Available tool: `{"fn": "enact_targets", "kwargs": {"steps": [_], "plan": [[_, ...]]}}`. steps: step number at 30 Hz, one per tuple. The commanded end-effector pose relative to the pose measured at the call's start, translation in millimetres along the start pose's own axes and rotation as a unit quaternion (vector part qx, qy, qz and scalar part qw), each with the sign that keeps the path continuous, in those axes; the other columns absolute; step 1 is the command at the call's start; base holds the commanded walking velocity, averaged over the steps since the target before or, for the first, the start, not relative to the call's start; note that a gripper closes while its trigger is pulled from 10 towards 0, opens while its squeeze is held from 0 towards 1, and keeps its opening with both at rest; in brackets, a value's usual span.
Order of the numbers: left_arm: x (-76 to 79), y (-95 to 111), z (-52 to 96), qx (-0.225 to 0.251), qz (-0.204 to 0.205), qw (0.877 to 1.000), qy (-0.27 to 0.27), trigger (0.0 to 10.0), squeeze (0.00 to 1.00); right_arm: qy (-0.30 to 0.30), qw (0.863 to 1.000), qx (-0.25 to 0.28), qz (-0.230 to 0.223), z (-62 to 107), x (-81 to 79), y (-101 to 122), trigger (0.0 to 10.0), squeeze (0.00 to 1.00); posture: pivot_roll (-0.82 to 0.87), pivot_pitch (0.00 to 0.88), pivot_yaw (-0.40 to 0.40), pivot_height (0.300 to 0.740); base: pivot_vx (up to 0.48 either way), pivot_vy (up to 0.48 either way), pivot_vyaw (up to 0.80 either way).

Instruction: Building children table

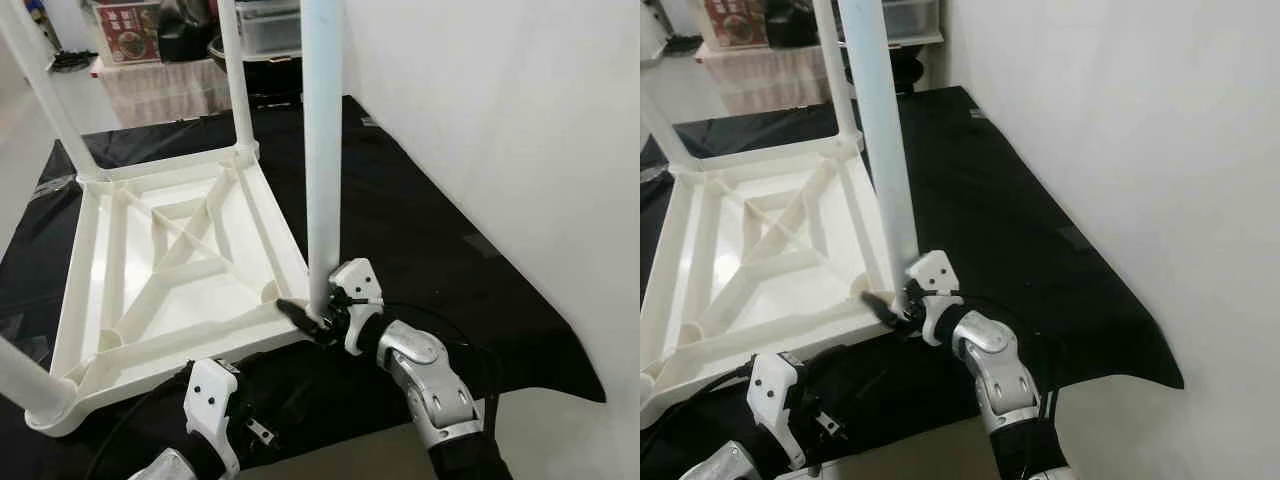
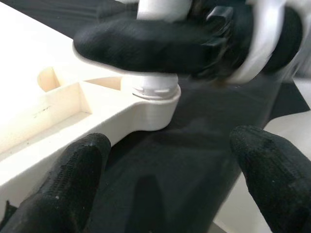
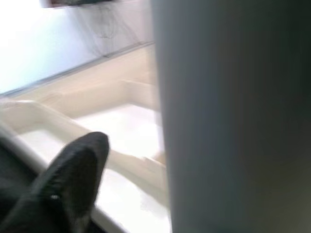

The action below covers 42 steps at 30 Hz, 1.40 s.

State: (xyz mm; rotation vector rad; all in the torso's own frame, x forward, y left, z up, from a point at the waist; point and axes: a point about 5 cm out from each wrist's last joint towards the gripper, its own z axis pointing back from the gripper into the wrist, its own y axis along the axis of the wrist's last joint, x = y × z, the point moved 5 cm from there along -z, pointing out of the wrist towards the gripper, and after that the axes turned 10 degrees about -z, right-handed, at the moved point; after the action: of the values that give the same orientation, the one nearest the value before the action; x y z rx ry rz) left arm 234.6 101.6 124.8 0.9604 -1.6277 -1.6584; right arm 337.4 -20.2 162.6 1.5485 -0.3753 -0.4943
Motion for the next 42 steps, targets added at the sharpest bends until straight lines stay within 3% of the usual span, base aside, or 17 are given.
{"fn": "enact_targets", "kwargs": {"steps": [1, 2, 3, 6, 9, 19, 20, 29, 34, 35, 36, 37, 38, 39, 40, 41, 42], "plan": [[0.7, -7.9, 1.6, -0.012, 0.004, 1.0, -0.001, 10.0, 0.0, 0.073, 0.997, 0.0, 0.03, -1.9, -10.9, 15.2, 10.0, 0.0, 0.03, 0.14, -0.015, 0.74, 0.0, 0.0, 0.0], [0.7, -7.9, 1.6, -0.012, 0.004, 1.0, -0.001, 10.0, 0.0, 0.073, 0.997, 0.0, 0.03, -1.9, -10.9, 15.2, 10.0, 0.0, 0.03, 0.14, -0.015, 0.74, 0.0, 0.0, 0.0], [1.6, -8.5, 1.1, -0.012, 0.005, 1.0, -0.004, 10.0, 0.0, 0.145, 0.987, -0.025, 0.058, 6.0, -4.3, 24.8, 10.0, 0.0, 0.03, 0.142, -0.013, 0.74, 0.0, 0.0, 0.0], [2.1, -8.9, 1.0, -0.012, 0.005, 1.0, -0.004, 10.0, 0.0, 0.184, 0.979, -0.038, 0.075, 11.4, -1.6, 29.3, 10.0, 0.0, 0.03, 0.142, -0.013, 0.74, 0.0, 0.0, 0.0], [2.7, -10.6, 1.6, -0.013, 0.006, 1.0, -0.003, 10.0, 0.0, 0.204, 0.974, -0.059, 0.084, 9.7, 11.4, 40.5, 10.0, 0.0, 0.03, 0.148, -0.015, 0.74, 0.0, 0.0, 0.0], [4.0, -11.4, 2.4, -0.013, 0.006, 1.0, -0.002, 10.0, 0.0, 0.248, 0.964, -0.076, 0.059, 10.3, 18.4, 54.0, 10.0, 0.0, 0.04, 0.153, -0.019, 0.74, 0.0, 0.0, 0.0], [4.3, -11.0, 2.3, -0.013, 0.006, 1.0, -0.001, 10.0, 0.0, 0.251, 0.964, -0.075, 0.054, 9.9, 18.1, 54.2, 0.0, 0.0, 0.04, 0.155, -0.022, 0.74, 0.0, 0.0, 0.0], [5.2, -9.6, 2.7, -0.011, 0.006, 1.0, -0.001, 10.0, 0.0, 0.242, 0.967, -0.058, 0.045, 14.1, 26.9, 53.2, 0.0, 0.0, 0.03, 0.165, -0.01, 0.74, 0.0, 0.0, 0.0], [5.3, -8.2, 3.5, -0.01, 0.008, 1.0, -0.002, 10.0, 0.0, 0.126, 0.99, -0.037, 0.06, 23.0, 49.5, 47.4, 0.0, 0.0, 0.01, 0.176, -0.014, 0.74, 0.0, 0.0, 0.0], [5.3, -8.2, 3.5, -0.01, 0.008, 1.0, -0.002, 10.0, 0.0, 0.126, 0.99, -0.037, 0.06, 23.0, 49.5, 47.4, 0.0, 0.0, 0.01, 0.176, -0.014, 0.74, 0.0, 0.0, 0.0], [5.2, -7.7, 4.0, -0.009, 0.008, 1.0, -0.002, 10.0, 0.0, 0.023, 0.999, 0.005, 0.044, 22.3, 62.4, 46.0, 0.0, 0.0, 0.01, 0.182, -0.023, 0.74, 0.0, 0.0, 0.0], [5.2, -7.7, 4.0, -0.009, 0.008, 1.0, -0.002, 10.0, 0.0, 0.023, 0.999, 0.005, 0.044, 22.3, 62.4, 46.0, 0.0, 0.0, 0.01, 0.182, -0.023, 0.74, 0.0, 0.0, 0.0], [3.1, -6.3, 5.0, -0.008, 0.011, 1.0, 0.0, 10.0, 0.0, -0.269, 0.962, 0.044, -0.017, 42.0, 82.5, 11.2, 0.0, 0.0, 0.0, 0.187, -0.019, 0.74, 0.0, 0.0, 0.0], [3.1, -6.3, 5.0, -0.008, 0.011, 1.0, 0.0, 10.0, 0.0, -0.269, 0.962, 0.044, -0.017, 42.0, 82.5, 11.2, 0.0, 0.0, 0.0, 0.187, -0.019, 0.74, 0.0, 0.0, 0.0], [2.0, -6.1, 5.2, -0.008, 0.011, 1.0, 0.0, 10.0, 0.0, -0.279, 0.96, 0.031, 0.002, 42.0, 64.3, -3.8, 0.0, 0.0, 0.01, 0.202, 0.007, 0.74, 0.0, 0.0, 0.0], [1.2, -6.0, 5.3, -0.008, 0.01, 1.0, -0.001, 10.0, 0.0, -0.255, 0.967, 0.016, 0.007, 35.7, 45.8, -15.3, 0.0, 0.0, 0.01, 0.202, 0.007, 0.74, 0.0, 0.0, 0.0], [1.2, -6.0, 5.3, -0.008, 0.01, 1.0, -0.001, 10.0, 0.0, -0.255, 0.967, 0.016, 0.007, 35.7, 45.8, -15.3, 0.0, 0.0, 0.01, 0.202, 0.007, 0.74, 0.0, 0.0, 0.0]]}}
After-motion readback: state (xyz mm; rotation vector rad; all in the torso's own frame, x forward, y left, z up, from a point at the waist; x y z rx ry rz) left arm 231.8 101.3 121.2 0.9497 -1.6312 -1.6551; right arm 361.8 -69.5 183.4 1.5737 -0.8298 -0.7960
